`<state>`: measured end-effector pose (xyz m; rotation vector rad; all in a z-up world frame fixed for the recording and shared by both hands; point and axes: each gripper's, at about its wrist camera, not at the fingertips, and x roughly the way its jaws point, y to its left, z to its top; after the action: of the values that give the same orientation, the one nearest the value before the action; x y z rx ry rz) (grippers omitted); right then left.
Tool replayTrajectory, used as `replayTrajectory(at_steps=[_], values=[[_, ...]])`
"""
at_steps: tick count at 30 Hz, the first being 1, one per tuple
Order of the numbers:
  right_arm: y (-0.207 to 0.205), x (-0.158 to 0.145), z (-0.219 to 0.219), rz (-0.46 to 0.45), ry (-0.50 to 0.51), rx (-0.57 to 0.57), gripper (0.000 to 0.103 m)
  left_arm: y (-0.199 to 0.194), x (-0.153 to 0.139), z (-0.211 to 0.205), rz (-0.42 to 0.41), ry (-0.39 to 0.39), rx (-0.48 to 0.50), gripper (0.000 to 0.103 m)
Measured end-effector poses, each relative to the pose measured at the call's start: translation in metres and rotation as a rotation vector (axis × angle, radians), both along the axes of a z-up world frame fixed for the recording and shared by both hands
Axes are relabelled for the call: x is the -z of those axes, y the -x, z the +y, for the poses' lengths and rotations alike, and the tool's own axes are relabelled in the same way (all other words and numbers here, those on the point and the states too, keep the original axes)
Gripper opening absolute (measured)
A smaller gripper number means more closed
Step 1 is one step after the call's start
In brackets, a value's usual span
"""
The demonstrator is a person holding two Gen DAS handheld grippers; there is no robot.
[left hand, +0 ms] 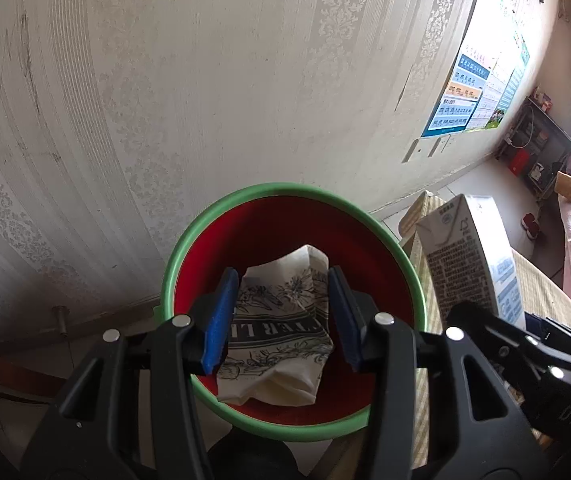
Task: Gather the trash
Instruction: 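Drop the milk carton into the red bin while the left gripper drops the newspaper wrapper, then grasp the pink-and-white wrapper with the right gripper while the left gripper grasps a yellow wrapper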
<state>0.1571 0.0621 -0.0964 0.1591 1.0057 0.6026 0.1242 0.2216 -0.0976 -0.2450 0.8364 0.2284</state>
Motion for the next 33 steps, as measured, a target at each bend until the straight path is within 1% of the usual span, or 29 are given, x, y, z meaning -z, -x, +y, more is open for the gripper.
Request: replayTrajectory(at_steps=[4, 5, 6, 7, 8, 12, 18, 21, 27, 30, 33], values=[[-0.003, -0.001, 0.003, 0.001, -0.015, -0.004, 0.058, 0.0, 0.001, 0.001, -0.001, 0.002, -0.013, 0.045], [-0.003, -0.001, 0.004, 0.004, -0.024, -0.011, 0.059, 0.0, 0.001, 0.001, -0.003, 0.006, -0.018, 0.048], [-0.004, -0.001, 0.004, 0.011, -0.03, -0.019, 0.061, 0.0, 0.002, 0.002, 0.001, 0.008, -0.018, 0.058], [-0.004, 0.0, 0.004, 0.014, -0.034, -0.021, 0.064, 0.001, 0.002, 0.002, 0.001, 0.015, -0.009, 0.062], [-0.005, 0.001, 0.002, 0.012, -0.036, -0.014, 0.065, 0.003, 0.002, 0.002, -0.001, 0.012, -0.007, 0.063], [0.001, 0.0, -0.012, 0.017, -0.056, 0.015, 0.065, 0.01, -0.003, 0.001, -0.008, -0.008, -0.011, 0.065], [0.027, -0.005, -0.052, 0.011, -0.063, 0.081, 0.065, 0.027, -0.01, -0.011, -0.017, -0.007, 0.008, 0.065], [0.047, -0.009, -0.079, -0.007, -0.045, 0.115, 0.065, 0.037, -0.011, -0.026, -0.013, 0.002, 0.041, 0.065], [0.086, -0.009, -0.135, -0.042, 0.034, 0.189, 0.065, 0.057, -0.01, -0.075, 0.005, 0.001, 0.164, 0.065], [0.103, -0.001, -0.168, -0.025, 0.07, 0.24, 0.065, 0.065, -0.007, -0.1, 0.025, 0.023, 0.231, 0.065], [0.12, 0.01, -0.19, 0.009, 0.09, 0.258, 0.065, 0.075, -0.002, -0.129, 0.054, 0.06, 0.313, 0.066]])
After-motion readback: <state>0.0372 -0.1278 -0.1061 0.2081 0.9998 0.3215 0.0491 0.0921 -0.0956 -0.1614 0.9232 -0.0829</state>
